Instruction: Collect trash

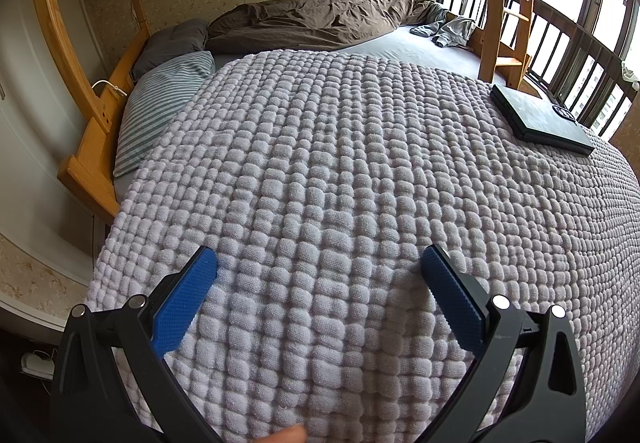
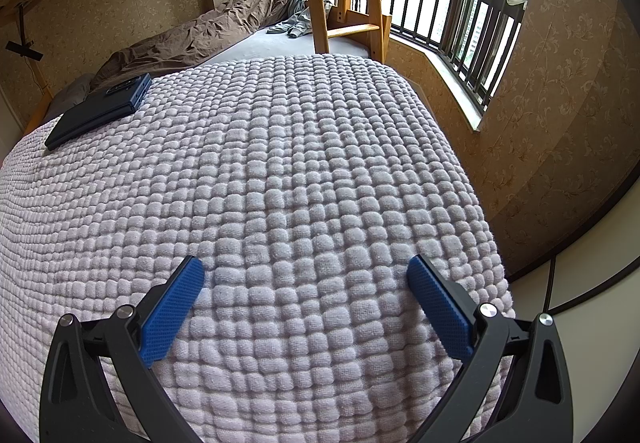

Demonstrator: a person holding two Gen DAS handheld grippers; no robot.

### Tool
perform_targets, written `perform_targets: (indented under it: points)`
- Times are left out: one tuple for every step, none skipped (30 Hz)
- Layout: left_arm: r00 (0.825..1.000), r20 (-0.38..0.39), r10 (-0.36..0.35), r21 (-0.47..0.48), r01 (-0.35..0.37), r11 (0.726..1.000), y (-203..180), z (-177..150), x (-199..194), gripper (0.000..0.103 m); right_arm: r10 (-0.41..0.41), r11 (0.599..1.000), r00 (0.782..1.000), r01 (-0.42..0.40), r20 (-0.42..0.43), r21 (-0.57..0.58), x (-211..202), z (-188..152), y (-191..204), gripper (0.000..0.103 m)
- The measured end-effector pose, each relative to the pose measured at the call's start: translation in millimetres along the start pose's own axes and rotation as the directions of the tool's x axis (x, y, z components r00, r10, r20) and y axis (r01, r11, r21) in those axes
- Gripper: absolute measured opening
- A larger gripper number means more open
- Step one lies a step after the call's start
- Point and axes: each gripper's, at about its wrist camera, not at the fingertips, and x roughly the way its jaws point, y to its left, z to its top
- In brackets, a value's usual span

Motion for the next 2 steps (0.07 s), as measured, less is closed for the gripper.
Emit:
perform_targets:
  points:
    - [1.0,0.0,0.0,0.0,0.0,1.0,0.3,-0.3,-0.1,0.102,0.0,1.0,1.0,0.0,0.0,0.001,0.3,0.3,0.6,0.099]
    - [1.0,0.0,0.0,0.0,0.0,1.0,-0.1,0.1,0.0,0.102,0.001,1.0,1.0,-0.001,0.0,-0.002,0.2,0.2,0.1,0.099]
